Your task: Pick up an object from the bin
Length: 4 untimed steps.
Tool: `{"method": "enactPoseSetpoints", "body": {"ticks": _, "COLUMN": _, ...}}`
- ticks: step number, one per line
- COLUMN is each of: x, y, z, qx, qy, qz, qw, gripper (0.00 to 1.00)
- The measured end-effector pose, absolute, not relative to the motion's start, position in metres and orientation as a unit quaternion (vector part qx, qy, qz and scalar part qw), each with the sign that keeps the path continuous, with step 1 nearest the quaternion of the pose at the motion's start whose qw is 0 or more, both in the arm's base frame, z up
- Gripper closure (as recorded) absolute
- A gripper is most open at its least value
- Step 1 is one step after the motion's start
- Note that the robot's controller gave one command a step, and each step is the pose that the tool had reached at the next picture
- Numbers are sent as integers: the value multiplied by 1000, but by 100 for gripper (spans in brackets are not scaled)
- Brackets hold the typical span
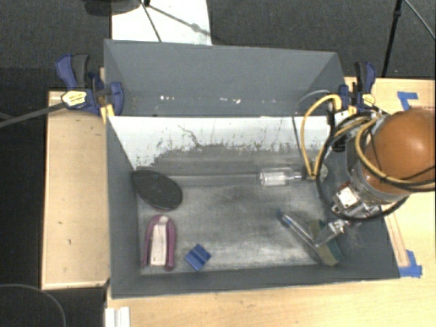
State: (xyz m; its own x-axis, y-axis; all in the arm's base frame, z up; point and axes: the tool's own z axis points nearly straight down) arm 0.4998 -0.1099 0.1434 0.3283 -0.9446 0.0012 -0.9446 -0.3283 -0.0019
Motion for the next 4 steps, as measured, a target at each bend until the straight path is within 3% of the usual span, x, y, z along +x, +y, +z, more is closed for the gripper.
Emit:
{"method": "enactPoseSetpoints", "body": {"ticks": 1, "x": 497, "y": -96, "z": 70, "qx": -930, "qy": 368, "qz": 2, "qw": 1, "gripper": 0}}
{"method": "enactPoseSetpoints", "body": {"ticks": 2, "x": 499, "y": -97, "z": 72, "qx": -928, "qy": 372, "qz": 1, "qw": -1, "gripper": 100}}
{"method": "enactPoseSetpoints", "body": {"ticks": 3, "x": 486, "y": -100, "z": 72, "qx": -931, "qy": 365, "qz": -4, "qw": 3, "gripper": 100}}
{"method": "enactPoseSetpoints", "body": {"ticks": 4, "x": 484, "y": -99, "z": 90, "qx": -927, "qy": 375, "qz": 0, "qw": 1, "gripper": 100}}
